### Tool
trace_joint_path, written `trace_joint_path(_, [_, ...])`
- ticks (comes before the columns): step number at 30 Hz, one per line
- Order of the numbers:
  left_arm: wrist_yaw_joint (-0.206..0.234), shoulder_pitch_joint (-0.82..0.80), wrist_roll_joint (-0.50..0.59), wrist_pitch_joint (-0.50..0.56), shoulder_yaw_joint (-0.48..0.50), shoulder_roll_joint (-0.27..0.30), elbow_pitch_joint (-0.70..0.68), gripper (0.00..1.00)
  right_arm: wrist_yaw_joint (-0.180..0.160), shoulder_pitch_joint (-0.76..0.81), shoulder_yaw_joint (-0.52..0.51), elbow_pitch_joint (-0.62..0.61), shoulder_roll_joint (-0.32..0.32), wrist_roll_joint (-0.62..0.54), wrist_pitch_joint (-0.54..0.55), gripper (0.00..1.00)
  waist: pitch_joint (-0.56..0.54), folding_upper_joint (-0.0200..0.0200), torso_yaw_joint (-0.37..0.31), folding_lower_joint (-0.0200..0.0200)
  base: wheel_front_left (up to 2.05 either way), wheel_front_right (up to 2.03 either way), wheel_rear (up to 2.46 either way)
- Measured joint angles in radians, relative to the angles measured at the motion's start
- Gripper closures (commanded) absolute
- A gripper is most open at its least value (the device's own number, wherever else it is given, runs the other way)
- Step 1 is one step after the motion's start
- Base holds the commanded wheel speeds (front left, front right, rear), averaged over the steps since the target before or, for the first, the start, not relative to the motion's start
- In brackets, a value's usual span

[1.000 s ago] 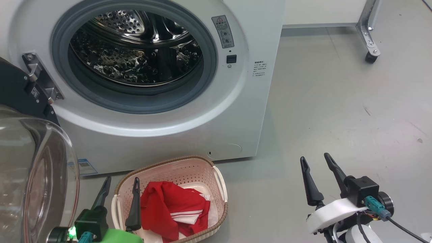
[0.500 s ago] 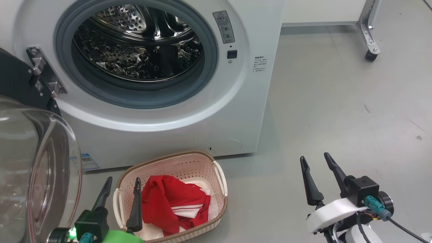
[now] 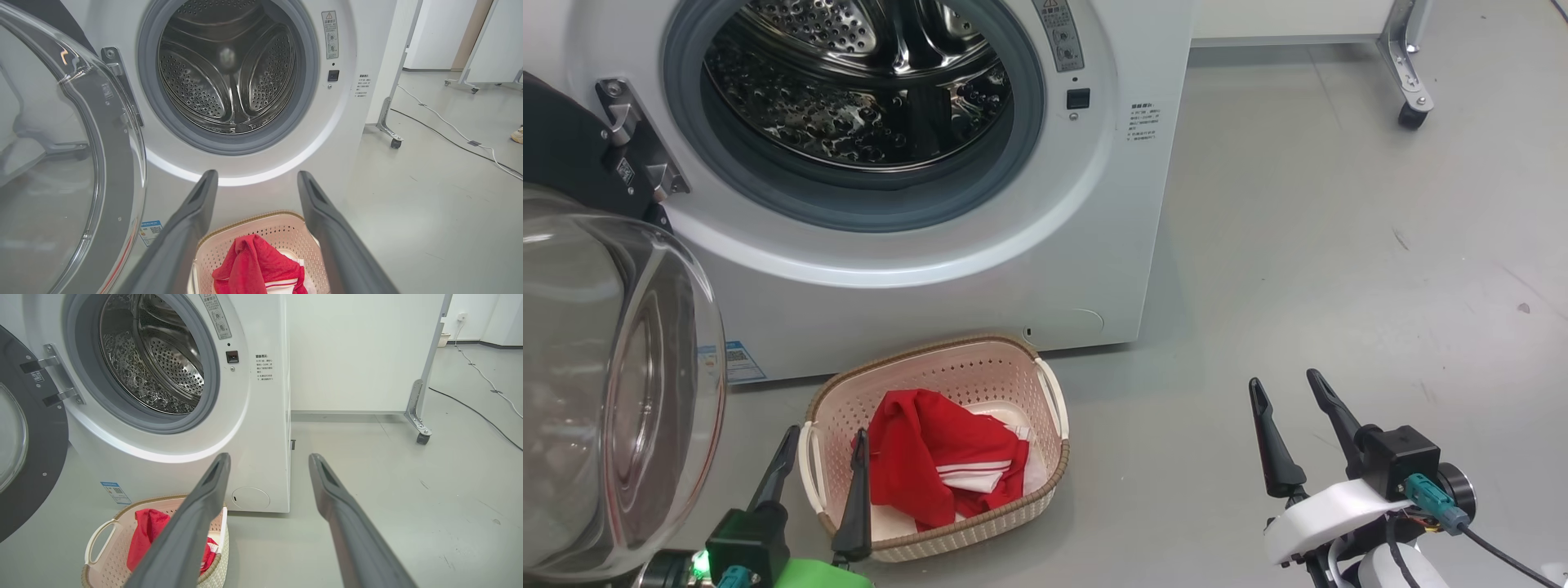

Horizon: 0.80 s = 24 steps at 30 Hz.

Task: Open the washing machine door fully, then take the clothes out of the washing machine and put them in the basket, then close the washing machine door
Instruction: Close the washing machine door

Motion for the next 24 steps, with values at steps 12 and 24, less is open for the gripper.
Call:
trace_joint_path(12, [0.001,0.009,0.000,0.010,0.006,0.001,-0.007,0.00,0.000,0.000,0.000,0.000,0.000,0.000,0.000,0.00,-0.007,0.0001,-0.001,0.0000,-0.24,0.24,0.00])
trace_joint_path(24, [0.008,0.024,0.000,0.019,0.009,0.001,-0.011,0.00,0.000,0.004,0.000,0.004,0.000,0.000,0.000,0.00,-0.015,0.0000,0.003,0.0001,0.00,0.00,0.00])
